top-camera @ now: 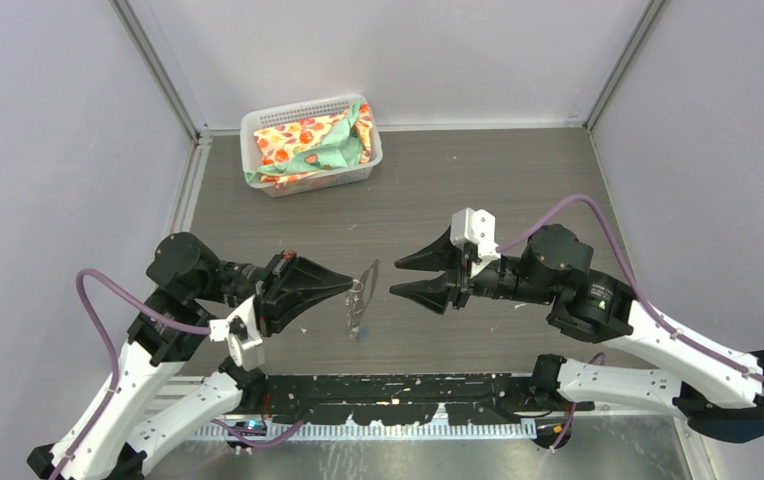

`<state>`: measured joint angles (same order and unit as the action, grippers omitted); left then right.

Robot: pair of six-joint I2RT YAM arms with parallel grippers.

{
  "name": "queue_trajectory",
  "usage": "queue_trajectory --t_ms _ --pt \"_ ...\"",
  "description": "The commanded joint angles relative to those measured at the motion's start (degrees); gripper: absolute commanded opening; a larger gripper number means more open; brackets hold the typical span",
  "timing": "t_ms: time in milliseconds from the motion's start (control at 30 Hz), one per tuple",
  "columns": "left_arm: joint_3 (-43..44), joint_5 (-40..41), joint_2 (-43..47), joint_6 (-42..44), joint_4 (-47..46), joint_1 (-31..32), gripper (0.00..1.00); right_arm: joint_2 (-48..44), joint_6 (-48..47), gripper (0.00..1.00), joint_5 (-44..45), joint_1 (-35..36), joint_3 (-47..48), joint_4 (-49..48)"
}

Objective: Put the keys on the keyring

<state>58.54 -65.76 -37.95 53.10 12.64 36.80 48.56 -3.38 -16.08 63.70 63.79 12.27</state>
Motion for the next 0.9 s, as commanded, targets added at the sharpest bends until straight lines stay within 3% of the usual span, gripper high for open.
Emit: queue_trajectory --t_ms 0,467,867 --pt "3.1 -0.5 -0.7 -4.9 -1.6 0.2 0.0 1.5 0.6 0.47 -2.7 0.1 4.5 0.1" --pt "3.6 0.2 -1.0 -7.0 -0.7 0.3 0.0 4.4 -0.3 0.47 -6.7 0.2 8.9 1.4" --pt "5.5 5.1 -3.8 1.5 14.8 0.2 0.0 13.4 -12.9 0.46 1.5 4.4 21.1 20.5"
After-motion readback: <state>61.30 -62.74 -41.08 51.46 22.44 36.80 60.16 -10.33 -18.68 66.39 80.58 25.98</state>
